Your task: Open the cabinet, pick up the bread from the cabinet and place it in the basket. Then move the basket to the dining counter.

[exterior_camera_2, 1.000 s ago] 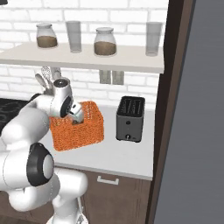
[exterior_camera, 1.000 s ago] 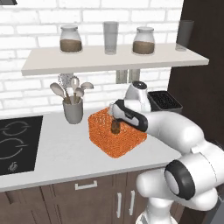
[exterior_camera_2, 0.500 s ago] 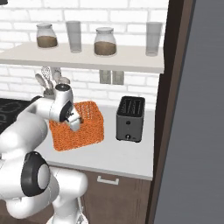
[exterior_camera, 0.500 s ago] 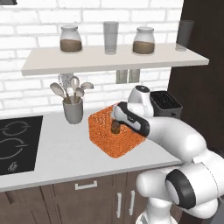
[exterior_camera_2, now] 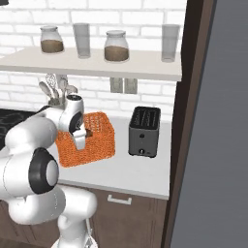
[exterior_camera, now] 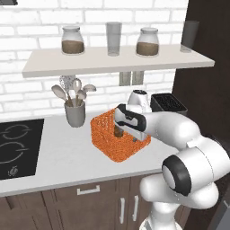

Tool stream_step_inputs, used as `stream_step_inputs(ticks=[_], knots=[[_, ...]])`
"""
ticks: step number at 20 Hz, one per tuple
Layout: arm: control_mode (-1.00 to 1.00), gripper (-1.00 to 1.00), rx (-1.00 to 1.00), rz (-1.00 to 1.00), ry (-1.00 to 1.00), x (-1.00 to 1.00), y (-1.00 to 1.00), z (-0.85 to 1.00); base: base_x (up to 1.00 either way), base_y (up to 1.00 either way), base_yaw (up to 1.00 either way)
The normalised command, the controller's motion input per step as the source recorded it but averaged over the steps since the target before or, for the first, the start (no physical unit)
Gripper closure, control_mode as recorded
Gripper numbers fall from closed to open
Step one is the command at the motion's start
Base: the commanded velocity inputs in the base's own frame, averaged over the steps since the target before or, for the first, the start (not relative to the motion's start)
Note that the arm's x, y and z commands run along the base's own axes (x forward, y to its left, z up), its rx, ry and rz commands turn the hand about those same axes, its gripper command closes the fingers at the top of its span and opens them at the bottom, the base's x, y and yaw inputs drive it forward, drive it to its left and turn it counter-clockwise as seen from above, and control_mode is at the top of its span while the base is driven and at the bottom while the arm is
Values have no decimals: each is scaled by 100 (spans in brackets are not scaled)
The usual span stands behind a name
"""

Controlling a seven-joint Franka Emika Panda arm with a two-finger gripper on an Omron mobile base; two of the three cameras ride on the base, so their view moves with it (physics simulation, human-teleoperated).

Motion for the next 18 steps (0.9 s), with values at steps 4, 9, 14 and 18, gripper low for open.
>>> stream_step_inputs(ticks=[4,9,14,18], knots=[[-100,-100,2,-8,15,-5,0,-88,0,0,0],[-100,100,0,-3,6,-24,0,-100,0,0,0],[-100,100,0,0,-2,-46,0,-100,0,0,0],[-100,100,0,0,0,-20,0,-84,0,0,0]])
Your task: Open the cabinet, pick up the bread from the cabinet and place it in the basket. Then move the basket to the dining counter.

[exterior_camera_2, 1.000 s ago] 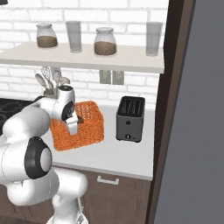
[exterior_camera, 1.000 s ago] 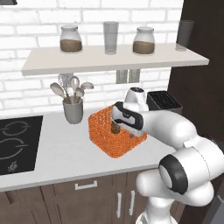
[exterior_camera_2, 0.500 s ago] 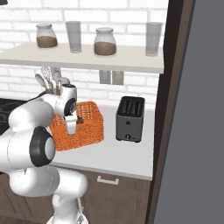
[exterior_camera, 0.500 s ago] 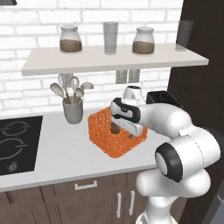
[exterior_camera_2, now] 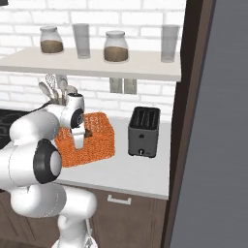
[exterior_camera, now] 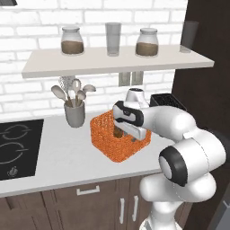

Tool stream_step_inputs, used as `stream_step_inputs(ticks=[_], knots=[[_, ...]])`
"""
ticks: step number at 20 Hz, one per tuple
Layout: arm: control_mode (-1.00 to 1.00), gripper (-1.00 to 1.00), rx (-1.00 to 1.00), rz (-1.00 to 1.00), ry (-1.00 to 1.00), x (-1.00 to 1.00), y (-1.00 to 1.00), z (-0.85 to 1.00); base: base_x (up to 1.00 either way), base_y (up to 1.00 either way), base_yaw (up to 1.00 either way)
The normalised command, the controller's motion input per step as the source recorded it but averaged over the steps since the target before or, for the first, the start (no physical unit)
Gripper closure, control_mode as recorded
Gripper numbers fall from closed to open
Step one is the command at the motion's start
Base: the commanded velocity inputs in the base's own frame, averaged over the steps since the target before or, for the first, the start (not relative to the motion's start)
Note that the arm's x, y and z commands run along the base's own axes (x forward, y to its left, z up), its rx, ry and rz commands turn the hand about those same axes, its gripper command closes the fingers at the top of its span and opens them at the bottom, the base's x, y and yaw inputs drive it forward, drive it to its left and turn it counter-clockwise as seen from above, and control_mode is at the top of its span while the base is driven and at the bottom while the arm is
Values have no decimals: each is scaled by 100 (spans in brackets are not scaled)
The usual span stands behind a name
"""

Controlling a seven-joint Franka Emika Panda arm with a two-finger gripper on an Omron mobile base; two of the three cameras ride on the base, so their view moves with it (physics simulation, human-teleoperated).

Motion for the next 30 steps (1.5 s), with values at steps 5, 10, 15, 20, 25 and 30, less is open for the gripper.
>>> stream_step_inputs(ticks=[5,10,15,20,25,30], knots=[[-100,100,0,0,3,-26,6,-56,0,0,0],[-100,100,1,0,0,-39,0,0,0,0,0],[-100,100,3,0,-9,-38,0,7,0,0,0],[-100,100,5,0,-25,-39,0,53,0,0,0],[-100,100,5,0,-22,-19,4,99,0,0,0],[-100,100,0,0,-18,-79,16,73,0,0,0]])
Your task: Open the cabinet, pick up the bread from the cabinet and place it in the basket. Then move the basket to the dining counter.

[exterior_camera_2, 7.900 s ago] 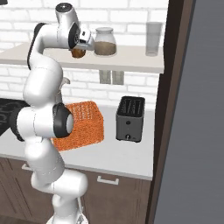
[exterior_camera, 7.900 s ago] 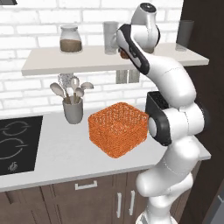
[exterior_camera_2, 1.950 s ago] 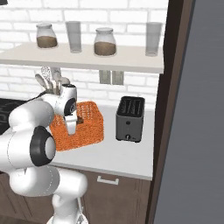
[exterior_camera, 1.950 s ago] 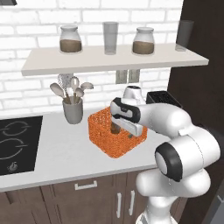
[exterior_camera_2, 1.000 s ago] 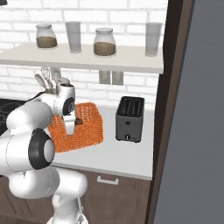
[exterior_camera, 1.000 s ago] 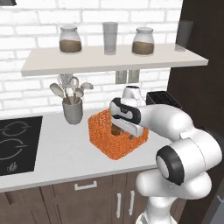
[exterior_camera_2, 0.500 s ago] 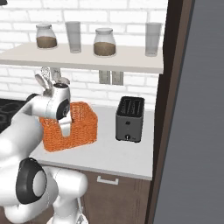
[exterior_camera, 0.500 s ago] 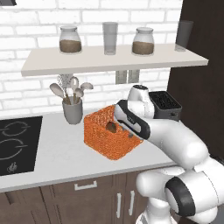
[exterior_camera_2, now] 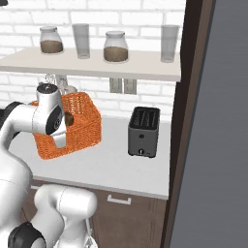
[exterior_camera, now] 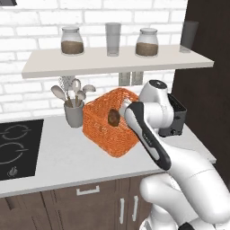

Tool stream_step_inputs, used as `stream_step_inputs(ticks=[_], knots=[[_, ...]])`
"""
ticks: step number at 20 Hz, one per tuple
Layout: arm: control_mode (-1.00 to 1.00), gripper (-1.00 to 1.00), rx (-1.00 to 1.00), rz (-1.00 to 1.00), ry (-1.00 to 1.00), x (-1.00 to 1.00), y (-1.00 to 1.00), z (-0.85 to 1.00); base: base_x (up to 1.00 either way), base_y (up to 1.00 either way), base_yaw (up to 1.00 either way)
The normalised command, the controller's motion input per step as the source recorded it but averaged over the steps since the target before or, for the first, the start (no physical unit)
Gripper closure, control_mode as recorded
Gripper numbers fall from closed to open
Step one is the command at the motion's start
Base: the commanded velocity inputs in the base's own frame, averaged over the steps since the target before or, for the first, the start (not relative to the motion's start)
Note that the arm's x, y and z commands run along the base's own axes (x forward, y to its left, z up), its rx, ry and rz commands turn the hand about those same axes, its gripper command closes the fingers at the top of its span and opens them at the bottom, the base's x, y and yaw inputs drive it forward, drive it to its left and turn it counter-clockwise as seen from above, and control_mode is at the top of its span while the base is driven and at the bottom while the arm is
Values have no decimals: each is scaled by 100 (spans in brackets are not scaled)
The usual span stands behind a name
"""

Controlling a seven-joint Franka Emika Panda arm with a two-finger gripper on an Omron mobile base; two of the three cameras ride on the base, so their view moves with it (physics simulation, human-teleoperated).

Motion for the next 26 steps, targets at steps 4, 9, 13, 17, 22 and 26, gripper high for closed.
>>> stream_step_inputs(ticks=[4,9,13,17,22,26], knots=[[-100,100,0,0,2,-22,15,46,0,0,0],[-100,100,-5,0,2,0,7,9,0,0,0],[-100,100,0,0,0,0,0,0,0,0,0],[-100,100,0,0,0,0,0,0,0,0,0],[-100,100,0,0,0,-11,0,0,0,0,0],[100,100,0,2,-1,-25,0,0,-75,0,13]])
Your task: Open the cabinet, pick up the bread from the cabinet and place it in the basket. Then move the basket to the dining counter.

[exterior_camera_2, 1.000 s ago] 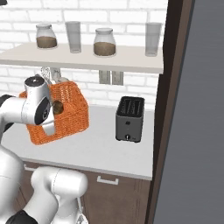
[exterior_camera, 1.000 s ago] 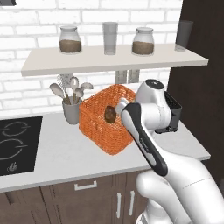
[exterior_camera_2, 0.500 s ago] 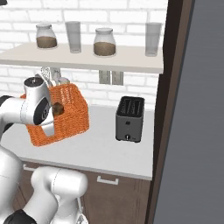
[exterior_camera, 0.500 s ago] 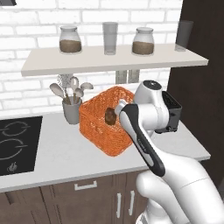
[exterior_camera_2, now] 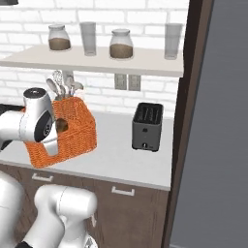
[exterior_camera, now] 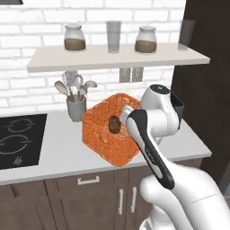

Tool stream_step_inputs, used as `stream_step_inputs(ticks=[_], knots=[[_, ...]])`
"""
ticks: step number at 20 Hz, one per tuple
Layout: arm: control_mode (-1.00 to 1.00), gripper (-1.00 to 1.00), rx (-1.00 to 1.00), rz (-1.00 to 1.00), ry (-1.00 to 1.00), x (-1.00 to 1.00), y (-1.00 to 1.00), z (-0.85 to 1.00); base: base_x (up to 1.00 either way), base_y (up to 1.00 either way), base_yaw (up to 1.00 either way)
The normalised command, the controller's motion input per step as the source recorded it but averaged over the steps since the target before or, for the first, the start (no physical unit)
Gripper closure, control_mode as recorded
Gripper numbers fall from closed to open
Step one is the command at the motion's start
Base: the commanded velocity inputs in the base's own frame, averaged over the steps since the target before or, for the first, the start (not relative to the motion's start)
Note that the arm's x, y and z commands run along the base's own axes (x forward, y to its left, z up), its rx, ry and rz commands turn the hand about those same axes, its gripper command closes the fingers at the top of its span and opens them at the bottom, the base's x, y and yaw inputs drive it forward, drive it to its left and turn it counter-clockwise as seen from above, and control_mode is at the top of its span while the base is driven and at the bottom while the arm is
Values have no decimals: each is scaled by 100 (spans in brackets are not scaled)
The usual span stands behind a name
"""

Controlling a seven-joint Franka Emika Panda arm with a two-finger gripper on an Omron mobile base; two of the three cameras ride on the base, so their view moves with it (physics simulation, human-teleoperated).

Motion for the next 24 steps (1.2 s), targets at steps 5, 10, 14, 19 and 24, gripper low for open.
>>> stream_step_inputs(ticks=[5,10,14,19,24], knots=[[100,100,0,0,0,0,0,0,-68,2,64],[100,100,0,0,0,0,0,0,-33,0,100],[100,100,0,0,0,0,0,0,-24,0,100],[100,100,0,0,0,0,0,0,-33,0,100],[100,100,0,0,0,0,0,0,-63,3,96]])
